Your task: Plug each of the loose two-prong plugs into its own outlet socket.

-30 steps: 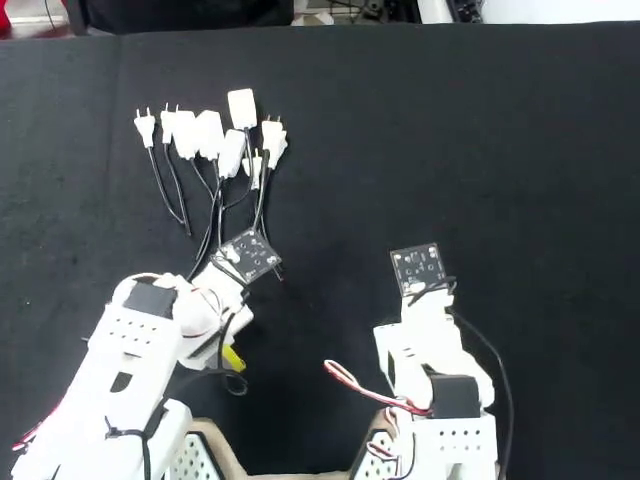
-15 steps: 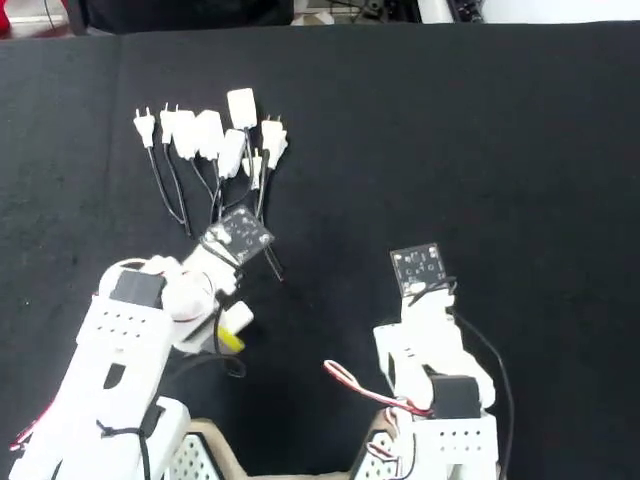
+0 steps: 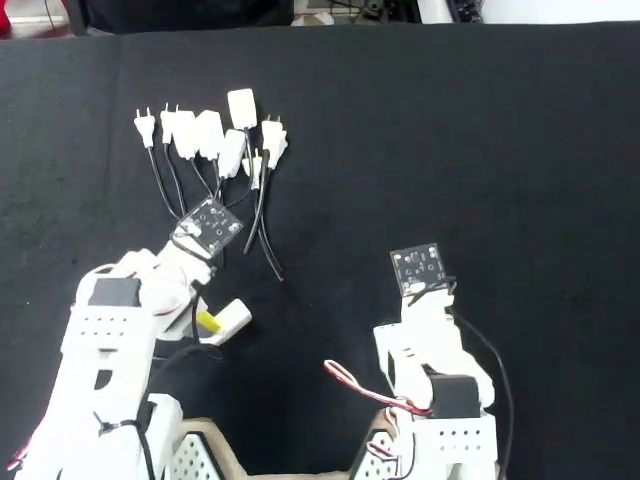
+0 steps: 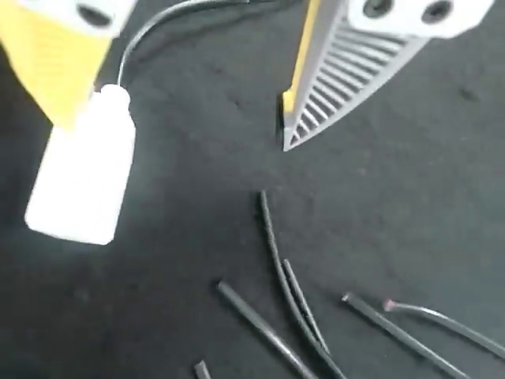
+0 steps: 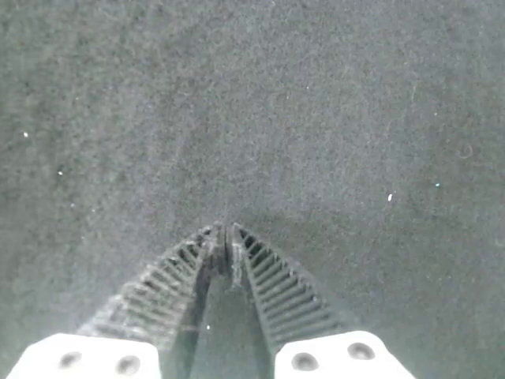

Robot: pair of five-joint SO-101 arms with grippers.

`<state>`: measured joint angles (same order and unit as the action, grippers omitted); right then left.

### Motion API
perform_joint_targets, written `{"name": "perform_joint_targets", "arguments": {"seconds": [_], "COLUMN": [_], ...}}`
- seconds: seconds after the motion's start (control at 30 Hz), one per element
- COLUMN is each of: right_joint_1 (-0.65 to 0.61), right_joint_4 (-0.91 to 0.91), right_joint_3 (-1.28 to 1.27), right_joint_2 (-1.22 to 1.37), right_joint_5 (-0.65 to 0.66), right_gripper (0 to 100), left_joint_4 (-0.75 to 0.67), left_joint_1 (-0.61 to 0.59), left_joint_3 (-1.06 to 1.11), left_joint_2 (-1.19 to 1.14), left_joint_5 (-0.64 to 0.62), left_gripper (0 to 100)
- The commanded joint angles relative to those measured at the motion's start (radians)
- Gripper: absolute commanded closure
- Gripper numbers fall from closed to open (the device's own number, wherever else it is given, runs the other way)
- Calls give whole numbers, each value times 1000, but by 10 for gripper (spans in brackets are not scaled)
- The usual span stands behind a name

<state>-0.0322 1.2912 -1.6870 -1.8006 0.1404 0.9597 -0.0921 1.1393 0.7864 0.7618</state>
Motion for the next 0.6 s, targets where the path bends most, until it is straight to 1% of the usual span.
{"name": "perform_joint_targets", "arguments": {"seconds": [0.0, 0.1, 0.3, 0.33, 0.43, 0.57], "right_joint_1": [-8, -8, -8, -8, -8, -8], "right_joint_4": [3, 3, 3, 3, 3, 3], "right_joint_3": [2, 2, 2, 2, 2, 2], "right_joint_2": [-71, -71, -71, -71, -71, -71], "right_joint_5": [-8, -8, -8, -8, -8, -8], "right_gripper": [985, 985, 985, 985, 985, 985], "left_joint_4": [-87, -161, -158, -143, -35, 127], "left_joint_1": [-41, -82, -148, -148, -139, -139], "left_joint_3": [24, 8, -145, -165, -236, -320], "left_joint_2": [-49, -144, -338, -361, -356, -207], "left_joint_5": [18, 17, 18, 18, 15, -6], "left_gripper": [633, 633, 633, 633, 634, 659]}}
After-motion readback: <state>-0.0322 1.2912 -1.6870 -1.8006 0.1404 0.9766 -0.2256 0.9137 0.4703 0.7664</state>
